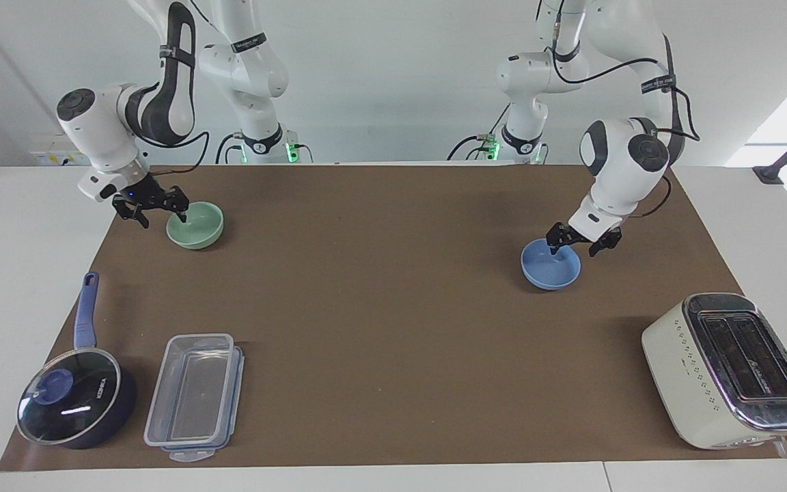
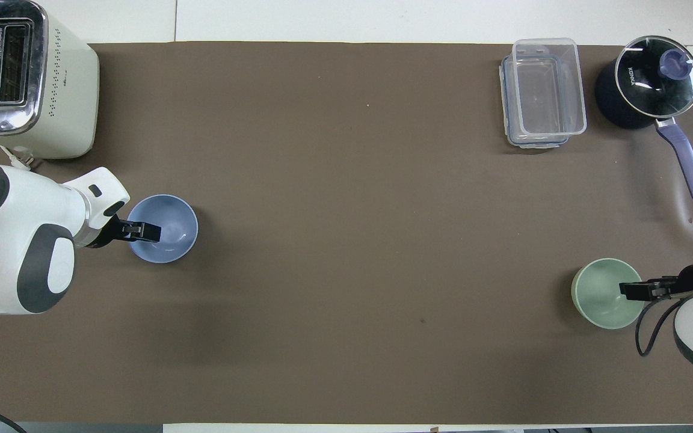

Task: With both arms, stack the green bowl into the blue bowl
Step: 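Grasp the blue bowl with the left gripper while the right gripper grasps the green bowl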

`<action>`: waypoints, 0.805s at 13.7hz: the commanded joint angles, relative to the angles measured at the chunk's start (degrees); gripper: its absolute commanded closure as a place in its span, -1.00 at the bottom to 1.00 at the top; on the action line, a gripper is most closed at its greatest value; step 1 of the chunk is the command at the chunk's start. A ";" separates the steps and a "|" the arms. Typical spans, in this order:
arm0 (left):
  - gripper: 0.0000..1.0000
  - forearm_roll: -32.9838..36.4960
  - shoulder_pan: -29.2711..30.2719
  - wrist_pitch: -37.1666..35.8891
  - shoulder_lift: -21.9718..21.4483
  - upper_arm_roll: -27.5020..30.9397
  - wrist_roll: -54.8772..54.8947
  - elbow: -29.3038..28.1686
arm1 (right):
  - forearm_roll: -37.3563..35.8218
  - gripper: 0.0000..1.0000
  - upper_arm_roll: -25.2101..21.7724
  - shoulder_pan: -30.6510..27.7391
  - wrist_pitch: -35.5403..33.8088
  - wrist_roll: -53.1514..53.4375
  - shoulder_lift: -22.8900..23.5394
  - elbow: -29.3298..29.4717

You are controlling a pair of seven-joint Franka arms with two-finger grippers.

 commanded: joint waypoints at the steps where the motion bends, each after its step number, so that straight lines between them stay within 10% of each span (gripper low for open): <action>1: -0.98 1.13 0.13 2.16 0.77 0.19 -0.29 -0.64 | 2.96 -0.89 0.37 -1.67 1.78 -1.74 -0.04 -2.45; 4: -0.38 1.13 0.13 3.13 0.77 0.19 -0.29 -1.25 | 3.05 -0.59 0.37 -1.67 4.57 -1.65 -0.04 -3.24; 7: 0.64 1.13 0.21 3.39 0.77 0.28 -0.38 -1.43 | 3.05 0.99 0.37 -1.84 8.37 -1.21 0.05 -4.39; 11: 1.00 1.22 0.48 4.71 1.83 0.36 -0.29 -0.99 | 3.05 1.00 0.37 -2.55 8.02 -1.21 0.05 -4.30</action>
